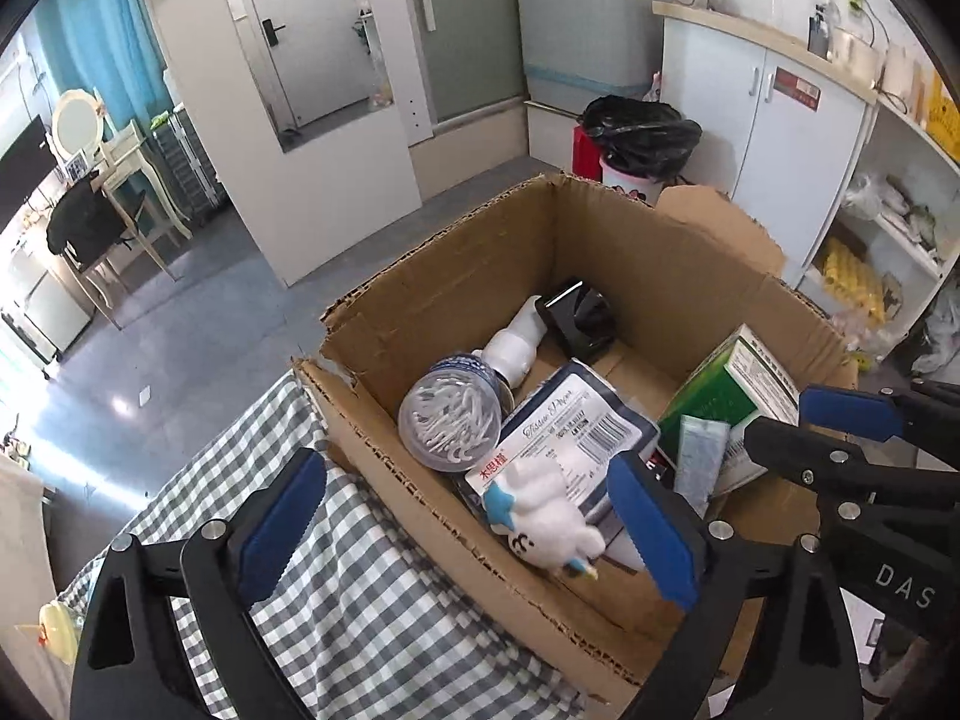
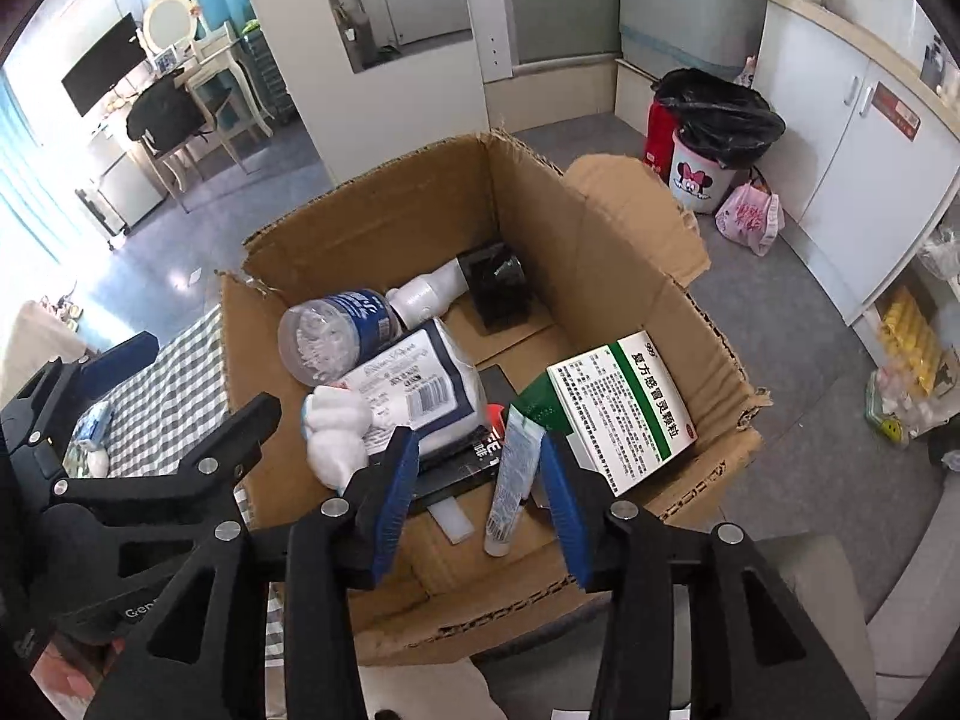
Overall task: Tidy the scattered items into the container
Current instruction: 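Carry the floss bottle and toothpaste into the cardboard box and release both, then move back to the table and grasp the Vinda tissue pack with right tool, then grasp the white earbud case with left tool while right tool drops the Vinda pack into the box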
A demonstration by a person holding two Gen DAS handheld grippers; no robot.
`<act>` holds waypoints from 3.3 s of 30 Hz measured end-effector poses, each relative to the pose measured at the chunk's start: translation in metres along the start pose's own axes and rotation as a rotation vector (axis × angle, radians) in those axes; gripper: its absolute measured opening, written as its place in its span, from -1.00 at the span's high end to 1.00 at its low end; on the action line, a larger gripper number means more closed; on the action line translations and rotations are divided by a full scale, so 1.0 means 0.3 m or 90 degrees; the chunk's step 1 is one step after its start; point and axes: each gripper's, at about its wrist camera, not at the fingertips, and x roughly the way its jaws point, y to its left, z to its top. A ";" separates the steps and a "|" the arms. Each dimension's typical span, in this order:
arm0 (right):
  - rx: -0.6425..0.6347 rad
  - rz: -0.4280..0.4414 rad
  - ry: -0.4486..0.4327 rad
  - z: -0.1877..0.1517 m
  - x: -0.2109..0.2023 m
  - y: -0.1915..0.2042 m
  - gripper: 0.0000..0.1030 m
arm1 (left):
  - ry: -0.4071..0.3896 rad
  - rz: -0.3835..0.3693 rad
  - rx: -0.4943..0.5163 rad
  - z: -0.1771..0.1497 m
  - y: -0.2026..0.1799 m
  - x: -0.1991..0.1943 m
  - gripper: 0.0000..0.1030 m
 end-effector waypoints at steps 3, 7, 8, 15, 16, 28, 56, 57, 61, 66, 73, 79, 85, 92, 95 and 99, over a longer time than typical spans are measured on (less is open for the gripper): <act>-0.016 0.005 -0.014 -0.004 -0.037 0.039 0.15 | -0.014 0.007 -0.002 -0.016 0.025 -0.052 -0.90; -0.041 0.021 -0.033 -0.016 -0.085 0.106 0.10 | -0.033 0.023 -0.024 -0.050 0.106 -0.137 -0.93; -0.051 0.027 -0.037 -0.020 -0.096 0.128 0.06 | -0.038 0.034 -0.035 -0.070 0.141 -0.165 -0.94; -0.135 0.074 -0.051 -0.047 -0.126 0.355 0.05 | -0.039 0.138 -0.127 -0.245 0.428 -0.274 -1.00; -0.146 0.080 -0.049 -0.049 -0.123 0.389 0.05 | -0.033 0.149 -0.143 -0.272 0.466 -0.278 -1.00; -0.328 0.173 -0.013 -0.114 -0.016 0.991 0.05 | 0.023 0.213 -0.363 -0.760 0.961 -0.244 -1.00; -0.329 0.261 0.285 -0.074 0.584 1.636 0.05 | 0.018 0.200 -0.420 -0.919 1.169 -0.040 -1.00; -0.329 0.257 0.292 -0.078 0.597 1.655 0.05 | 0.017 0.200 -0.422 -0.923 1.171 -0.041 -1.00; -0.349 0.210 0.290 -0.090 0.643 1.717 -0.01 | 0.014 0.196 -0.427 -0.941 1.189 -0.041 -1.00; -0.368 0.181 0.291 -0.110 0.677 1.756 -0.16 | 0.019 0.197 -0.429 -0.957 1.203 -0.037 -1.00; -0.333 0.216 0.309 -0.107 0.704 1.736 -0.11 | 0.025 0.195 -0.440 -0.972 1.218 -0.030 -1.00; -0.327 0.264 0.280 -0.097 0.637 1.703 0.47 | 0.027 0.194 -0.446 -0.977 1.227 -0.031 -1.00; -0.321 0.287 0.241 -0.059 0.511 1.605 0.57 | 0.023 0.193 -0.442 -0.970 1.228 -0.038 -1.00; -0.308 0.283 0.189 -0.038 0.329 1.390 0.57 | 0.016 0.188 -0.422 -0.901 1.179 -0.042 -1.00; -0.297 0.255 0.169 -0.044 0.279 1.267 0.57 | 0.012 0.187 -0.407 -0.860 1.156 -0.033 -1.00; -0.274 0.203 0.136 -0.035 0.244 1.117 0.57 | 0.014 0.183 -0.405 -0.824 1.138 0.006 -1.00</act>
